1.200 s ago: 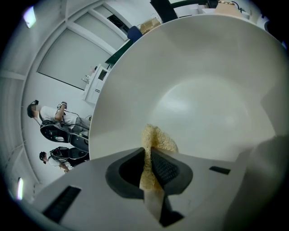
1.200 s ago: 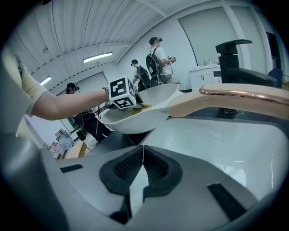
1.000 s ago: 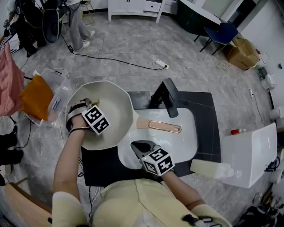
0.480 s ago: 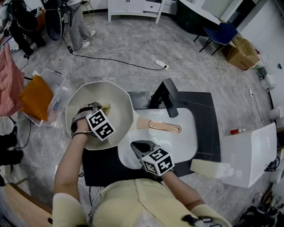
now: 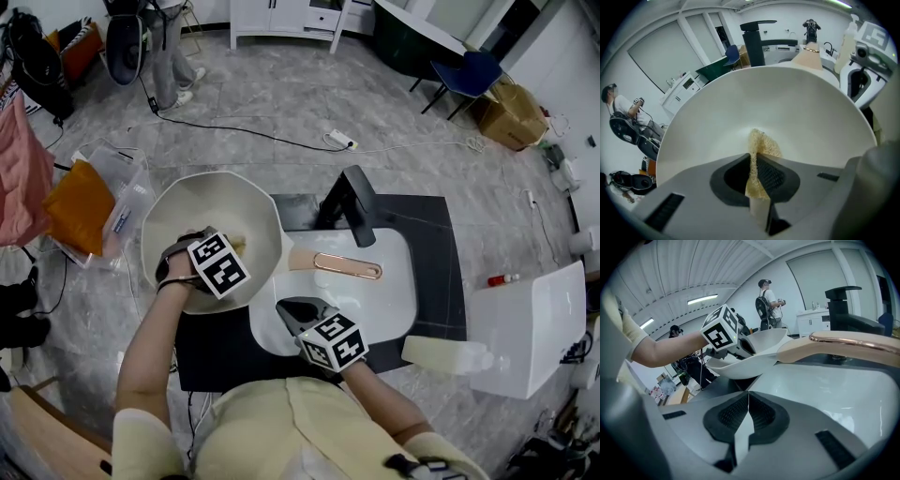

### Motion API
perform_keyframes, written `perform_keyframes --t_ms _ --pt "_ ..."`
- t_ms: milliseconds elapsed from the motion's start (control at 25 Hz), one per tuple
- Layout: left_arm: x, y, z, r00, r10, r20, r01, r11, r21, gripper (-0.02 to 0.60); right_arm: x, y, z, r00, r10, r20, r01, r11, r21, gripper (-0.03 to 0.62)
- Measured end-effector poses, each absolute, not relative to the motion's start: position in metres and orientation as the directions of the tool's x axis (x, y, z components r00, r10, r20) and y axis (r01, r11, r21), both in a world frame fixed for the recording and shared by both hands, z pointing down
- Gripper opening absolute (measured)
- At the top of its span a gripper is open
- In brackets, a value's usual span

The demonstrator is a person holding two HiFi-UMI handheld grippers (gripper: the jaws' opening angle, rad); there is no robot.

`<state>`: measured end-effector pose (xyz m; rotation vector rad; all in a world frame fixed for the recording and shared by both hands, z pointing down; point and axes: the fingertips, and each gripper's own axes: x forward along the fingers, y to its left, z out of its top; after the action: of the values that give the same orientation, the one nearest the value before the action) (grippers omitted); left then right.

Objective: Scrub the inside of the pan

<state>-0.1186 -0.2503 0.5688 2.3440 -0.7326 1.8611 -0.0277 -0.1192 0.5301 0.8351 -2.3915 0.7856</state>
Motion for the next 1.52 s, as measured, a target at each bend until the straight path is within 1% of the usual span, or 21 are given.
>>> perform_keyframes --t_ms 200,400,680,880,1160,1520 --pt "-0.110 -0.233 0.568 0.223 -0.240 0.945 -0.433 -0.893 -0.124 0.040 -0.026 -0.114 0.529 -0.695 -0.402 0.596 -0.675 0.650 -0.349 0.016" --pt "-0.099 -0.209 0.570 0.273 -0.104 0.956 -0.425 -0.905 0.023 0.040 -0.024 -0.110 0.527 -0.691 -0.411 0.594 -0.678 0.653 -0.336 0.015" --pt "-0.101 -0.197 0.565 0.256 -0.062 0.965 -0.448 -0.892 0.061 0.040 -0.025 -0.101 0.521 -0.691 -0.419 0.589 -0.677 0.660 -0.325 0.015" --pt "-0.100 -0.186 0.551 0.293 -0.005 0.956 -0.442 -0.888 0.131 0.040 -0.024 -0.096 0.518 -0.688 -0.431 0.584 -0.683 0.658 -0.318 0.017" --pt "-0.091 -0.174 0.521 0.374 -0.011 0.927 -0.403 -0.903 0.152 0.040 -0.022 -0.088 0.513 -0.680 -0.448 0.581 -0.695 0.646 -0.315 0.017" --pt "-0.092 -0.163 0.496 0.435 -0.030 0.900 -0.384 -0.910 0.155 0.040 -0.025 -0.081 0.499 -0.685 -0.462 0.564 -0.697 0.643 -0.319 0.017"
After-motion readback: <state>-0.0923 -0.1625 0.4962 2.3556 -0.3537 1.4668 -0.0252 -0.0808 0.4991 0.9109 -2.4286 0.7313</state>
